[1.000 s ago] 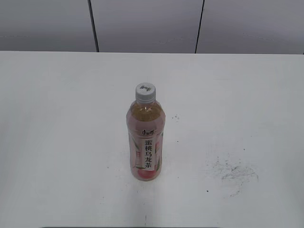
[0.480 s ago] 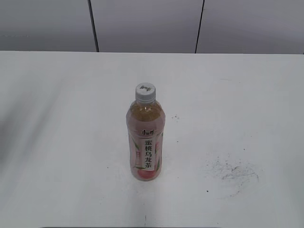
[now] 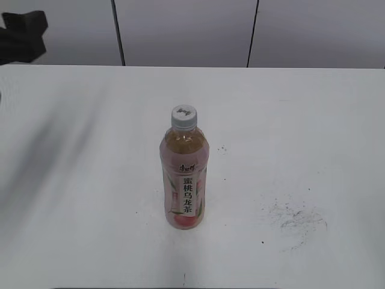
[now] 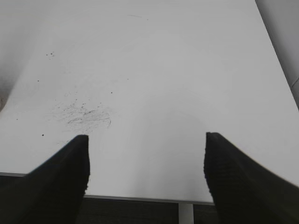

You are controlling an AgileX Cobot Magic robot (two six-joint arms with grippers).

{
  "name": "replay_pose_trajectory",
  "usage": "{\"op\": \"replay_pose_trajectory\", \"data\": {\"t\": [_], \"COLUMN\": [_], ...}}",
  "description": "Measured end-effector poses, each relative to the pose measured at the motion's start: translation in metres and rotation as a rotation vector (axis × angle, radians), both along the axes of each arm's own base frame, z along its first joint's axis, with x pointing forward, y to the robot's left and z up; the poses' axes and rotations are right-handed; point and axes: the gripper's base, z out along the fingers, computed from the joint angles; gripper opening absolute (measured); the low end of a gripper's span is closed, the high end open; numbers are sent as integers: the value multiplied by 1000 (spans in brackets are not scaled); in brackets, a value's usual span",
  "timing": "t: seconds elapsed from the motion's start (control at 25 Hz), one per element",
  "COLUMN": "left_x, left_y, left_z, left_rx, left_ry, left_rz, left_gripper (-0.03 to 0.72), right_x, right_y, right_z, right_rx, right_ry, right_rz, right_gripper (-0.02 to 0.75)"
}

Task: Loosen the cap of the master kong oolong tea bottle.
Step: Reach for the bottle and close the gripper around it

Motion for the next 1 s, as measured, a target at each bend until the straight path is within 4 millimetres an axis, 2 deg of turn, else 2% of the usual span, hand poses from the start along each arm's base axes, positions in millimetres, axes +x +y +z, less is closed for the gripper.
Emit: {"op": "replay_pose_trajectory", "data": {"t": [0.2,0.36,0.52,0.68,0.8,1.0], "left_x": [15,15,-2,-30,-45,-59], "left_y": [-7,-8,-7,-14,-21,-37], "left_z": [-27,-43,-59,-70,-79,-84], "left_rx": [-65,-136,-186,-206,-172,-186], "left_ry": [67,78,25,-40,-4,64], "left_rz": [-20,-21,-66,-213,-333,-546], "left_gripper": [522,522,522,522,522,522], "right_x": [0,0,0,0,0,0], "right_y": [0,0,0,0,0,0], "right_z": [0,0,0,0,0,0], "right_rx": [0,0,0,0,0,0], "right_ry": [0,0,0,0,0,0], "right_rz": [0,0,0,0,0,0], "right_gripper": [574,574,574,574,574,574]}}
